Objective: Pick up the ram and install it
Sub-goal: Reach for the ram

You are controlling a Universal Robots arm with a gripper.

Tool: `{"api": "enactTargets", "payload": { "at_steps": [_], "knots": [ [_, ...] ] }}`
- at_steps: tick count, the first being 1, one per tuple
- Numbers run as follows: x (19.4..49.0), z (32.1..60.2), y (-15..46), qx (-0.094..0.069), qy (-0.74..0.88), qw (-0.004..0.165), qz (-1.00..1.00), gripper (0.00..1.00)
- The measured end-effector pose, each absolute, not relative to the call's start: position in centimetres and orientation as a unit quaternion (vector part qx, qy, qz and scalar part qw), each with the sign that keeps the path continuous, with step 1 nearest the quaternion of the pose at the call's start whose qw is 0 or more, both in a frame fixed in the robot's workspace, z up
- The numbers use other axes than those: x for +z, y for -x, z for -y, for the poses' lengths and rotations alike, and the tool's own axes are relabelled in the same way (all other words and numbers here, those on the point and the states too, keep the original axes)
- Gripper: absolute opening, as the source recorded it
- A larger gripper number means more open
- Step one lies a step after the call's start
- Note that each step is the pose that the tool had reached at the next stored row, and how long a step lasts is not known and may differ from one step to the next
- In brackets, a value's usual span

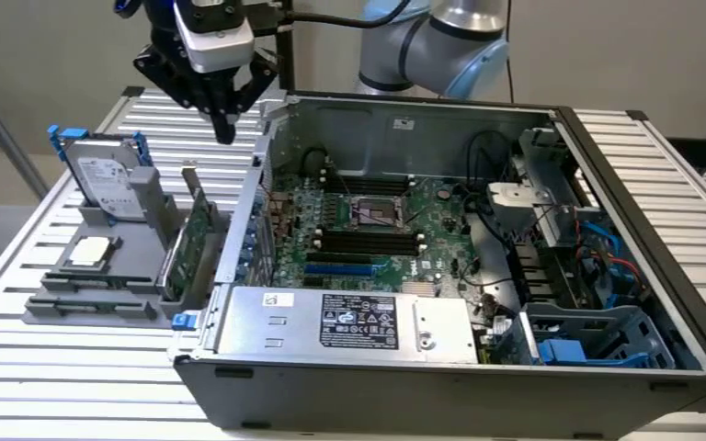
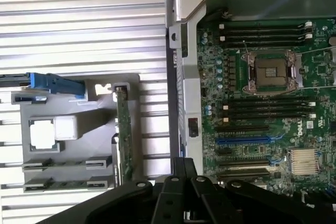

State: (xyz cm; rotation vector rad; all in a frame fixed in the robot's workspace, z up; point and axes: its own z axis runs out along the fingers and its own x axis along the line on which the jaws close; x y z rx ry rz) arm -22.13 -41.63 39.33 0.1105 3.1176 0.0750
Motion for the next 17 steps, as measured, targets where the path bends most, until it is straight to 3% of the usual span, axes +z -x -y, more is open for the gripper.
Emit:
{"api": "enactTargets", "payload": {
  "at_steps": [17],
  "knots": [
    [38.8, 43.0, 29.9, 0.024, -0.035, 0.011, -0.999, 0.0]
  ]
}}
